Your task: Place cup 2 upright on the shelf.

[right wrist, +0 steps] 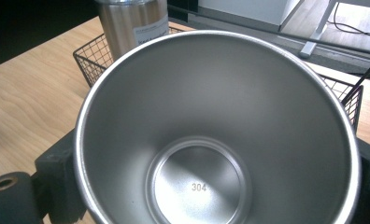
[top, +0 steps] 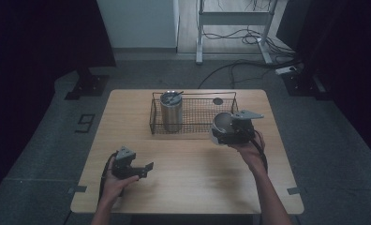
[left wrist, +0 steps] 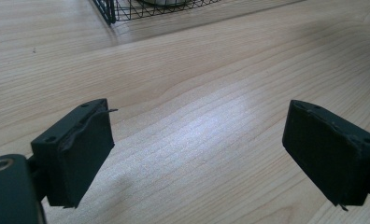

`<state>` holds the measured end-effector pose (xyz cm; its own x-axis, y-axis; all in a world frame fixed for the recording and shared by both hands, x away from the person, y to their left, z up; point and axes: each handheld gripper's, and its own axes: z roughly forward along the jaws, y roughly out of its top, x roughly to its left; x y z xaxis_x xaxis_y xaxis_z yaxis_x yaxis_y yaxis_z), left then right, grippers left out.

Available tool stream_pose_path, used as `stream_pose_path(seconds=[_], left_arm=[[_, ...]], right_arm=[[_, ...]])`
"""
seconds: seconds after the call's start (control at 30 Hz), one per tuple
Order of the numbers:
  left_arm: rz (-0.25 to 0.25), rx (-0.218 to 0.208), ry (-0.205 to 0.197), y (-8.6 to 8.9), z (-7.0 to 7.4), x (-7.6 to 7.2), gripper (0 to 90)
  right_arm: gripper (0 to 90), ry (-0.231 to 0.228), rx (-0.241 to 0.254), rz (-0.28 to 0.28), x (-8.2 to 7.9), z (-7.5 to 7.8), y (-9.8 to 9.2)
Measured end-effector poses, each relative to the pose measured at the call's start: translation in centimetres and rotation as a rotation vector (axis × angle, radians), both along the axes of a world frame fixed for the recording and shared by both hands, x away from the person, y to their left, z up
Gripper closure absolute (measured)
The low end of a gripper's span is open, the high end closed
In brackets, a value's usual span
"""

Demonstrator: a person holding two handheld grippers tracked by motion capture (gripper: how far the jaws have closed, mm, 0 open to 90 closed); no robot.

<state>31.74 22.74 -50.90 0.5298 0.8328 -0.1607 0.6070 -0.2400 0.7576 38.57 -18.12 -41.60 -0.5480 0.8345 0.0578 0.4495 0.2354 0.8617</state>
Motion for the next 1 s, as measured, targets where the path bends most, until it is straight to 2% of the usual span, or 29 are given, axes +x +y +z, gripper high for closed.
stream_pose_path(seconds=[0.37,0.93,1.0], left_arm=[[0.004,-0.003,-0.008,0.1,0.1,0.0,9.7],[0.0,0.003,0.006,-0.1,-0.2,0.0,9.7],[-0.003,-0.007,0.007,-0.1,-0.1,0.0,9.7]], right_arm=[[7.0,-0.004,0.002,-0.007,0.8,0.7,0.0],[7.0,-0.013,0.008,-0.016,2.2,1.7,-0.2],[6.9,-0.013,0.005,-0.017,2.4,1.7,-0.1]])
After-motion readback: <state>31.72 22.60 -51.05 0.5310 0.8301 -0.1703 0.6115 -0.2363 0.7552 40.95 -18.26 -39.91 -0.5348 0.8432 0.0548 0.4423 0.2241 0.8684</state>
